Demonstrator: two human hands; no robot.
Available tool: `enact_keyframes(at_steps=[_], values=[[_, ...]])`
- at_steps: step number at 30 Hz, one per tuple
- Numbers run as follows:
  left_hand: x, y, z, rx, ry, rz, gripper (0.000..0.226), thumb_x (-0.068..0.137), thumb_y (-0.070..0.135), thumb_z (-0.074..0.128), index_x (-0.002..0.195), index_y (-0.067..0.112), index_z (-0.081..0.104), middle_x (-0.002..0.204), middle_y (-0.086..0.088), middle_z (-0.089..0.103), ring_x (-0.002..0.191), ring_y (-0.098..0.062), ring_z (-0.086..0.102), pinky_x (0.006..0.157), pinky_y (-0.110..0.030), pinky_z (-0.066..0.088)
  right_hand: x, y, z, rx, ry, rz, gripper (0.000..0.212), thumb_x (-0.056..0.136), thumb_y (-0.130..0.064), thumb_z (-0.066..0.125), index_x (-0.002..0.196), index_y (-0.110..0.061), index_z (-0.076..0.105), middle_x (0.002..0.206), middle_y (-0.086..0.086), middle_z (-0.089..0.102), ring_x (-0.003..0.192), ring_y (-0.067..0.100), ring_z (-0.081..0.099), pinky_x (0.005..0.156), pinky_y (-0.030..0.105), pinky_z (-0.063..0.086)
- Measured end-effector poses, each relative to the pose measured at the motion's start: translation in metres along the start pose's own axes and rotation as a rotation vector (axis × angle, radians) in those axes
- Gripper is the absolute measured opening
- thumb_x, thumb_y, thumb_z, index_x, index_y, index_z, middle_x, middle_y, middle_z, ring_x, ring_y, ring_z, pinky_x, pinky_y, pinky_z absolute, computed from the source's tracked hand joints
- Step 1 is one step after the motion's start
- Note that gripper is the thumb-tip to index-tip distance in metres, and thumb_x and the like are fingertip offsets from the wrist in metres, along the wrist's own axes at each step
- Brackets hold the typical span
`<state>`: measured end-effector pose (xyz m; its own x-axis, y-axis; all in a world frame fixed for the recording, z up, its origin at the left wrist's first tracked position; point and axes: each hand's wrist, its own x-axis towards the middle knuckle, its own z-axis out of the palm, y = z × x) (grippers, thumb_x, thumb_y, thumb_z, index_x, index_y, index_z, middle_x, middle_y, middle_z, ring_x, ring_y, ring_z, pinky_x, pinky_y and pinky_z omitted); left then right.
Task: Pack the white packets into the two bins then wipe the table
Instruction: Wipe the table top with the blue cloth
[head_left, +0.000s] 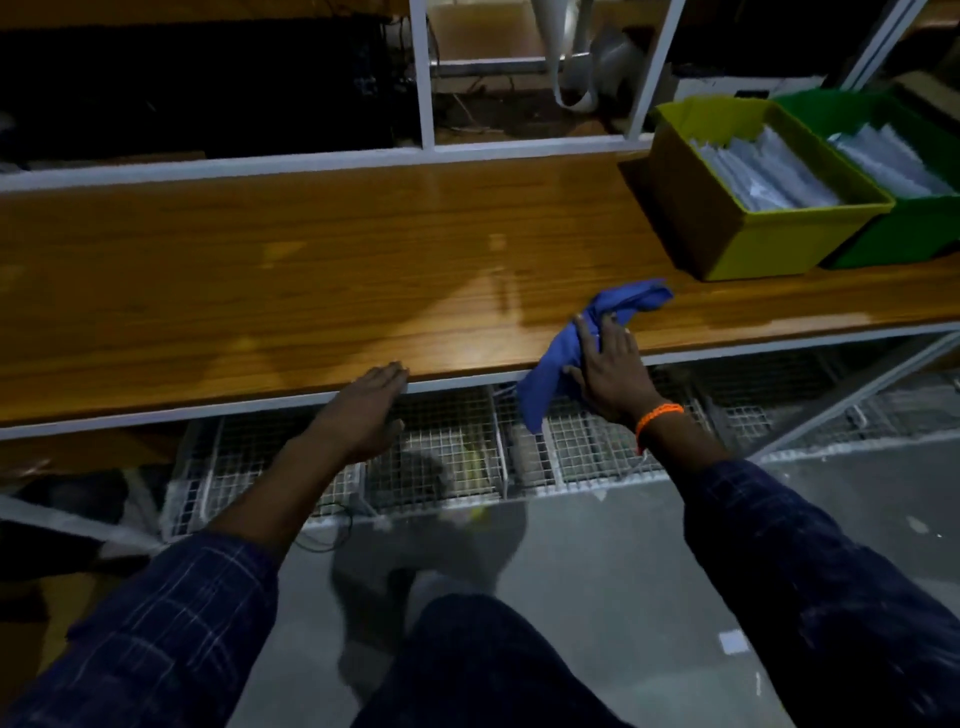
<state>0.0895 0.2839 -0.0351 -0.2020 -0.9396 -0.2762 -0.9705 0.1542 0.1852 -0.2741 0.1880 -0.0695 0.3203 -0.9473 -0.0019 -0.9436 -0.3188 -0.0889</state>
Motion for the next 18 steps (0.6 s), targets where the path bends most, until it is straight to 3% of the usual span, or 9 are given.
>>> enact_keyframes(at_steps=[5, 11, 15, 18], values=[[-0.004, -0.06, -0.008, -0.077, 0.022, 0.141, 0.079, 0.098, 0.027, 0.058, 0.158, 0.013, 0.009, 0.166, -0.009, 0.001, 0.153, -0.026, 0.002, 0.122, -0.036, 0.011, 0.019, -0.108, 0.017, 0.016, 0.062, -0.122, 0.079, 0.098, -0.063, 0.01, 0.155, -0.008, 0.02, 0.156, 0.031, 0.024, 0.146, 0.044, 0.024, 0.116, 0.056, 0.025], [-0.044, -0.18, -0.013, 0.07, 0.057, 0.202, 0.083, 0.091, 0.023, 0.065, 0.158, 0.013, 0.018, 0.164, -0.016, 0.014, 0.15, -0.034, 0.016, 0.118, -0.049, 0.027, 0.025, -0.249, 0.042, 0.026, 0.161, -0.081, 0.068, 0.101, -0.052, 0.04, 0.154, -0.011, 0.026, 0.156, 0.025, 0.029, 0.146, 0.039, 0.026, 0.116, 0.054, 0.02], [-0.072, -0.237, -0.018, 0.13, 0.044, 0.182, 0.088, 0.088, 0.028, 0.067, 0.158, 0.019, 0.016, 0.165, -0.014, 0.012, 0.149, -0.036, 0.018, 0.113, -0.052, 0.028, 0.031, -0.338, 0.045, 0.055, 0.125, -0.074, 0.067, 0.102, -0.052, 0.035, 0.155, -0.012, 0.024, 0.158, 0.024, 0.025, 0.148, 0.038, 0.021, 0.116, 0.055, 0.019], [-0.083, -0.271, -0.014, 0.105, 0.059, 0.236, 0.082, 0.086, 0.033, 0.062, 0.156, 0.014, 0.024, 0.161, -0.02, 0.02, 0.145, -0.042, 0.027, 0.111, -0.054, 0.031, 0.032, -0.383, 0.05, 0.067, 0.154, -0.073, 0.063, 0.103, -0.048, 0.033, 0.156, -0.014, 0.022, 0.159, 0.022, 0.024, 0.148, 0.037, 0.02, 0.116, 0.055, 0.019]])
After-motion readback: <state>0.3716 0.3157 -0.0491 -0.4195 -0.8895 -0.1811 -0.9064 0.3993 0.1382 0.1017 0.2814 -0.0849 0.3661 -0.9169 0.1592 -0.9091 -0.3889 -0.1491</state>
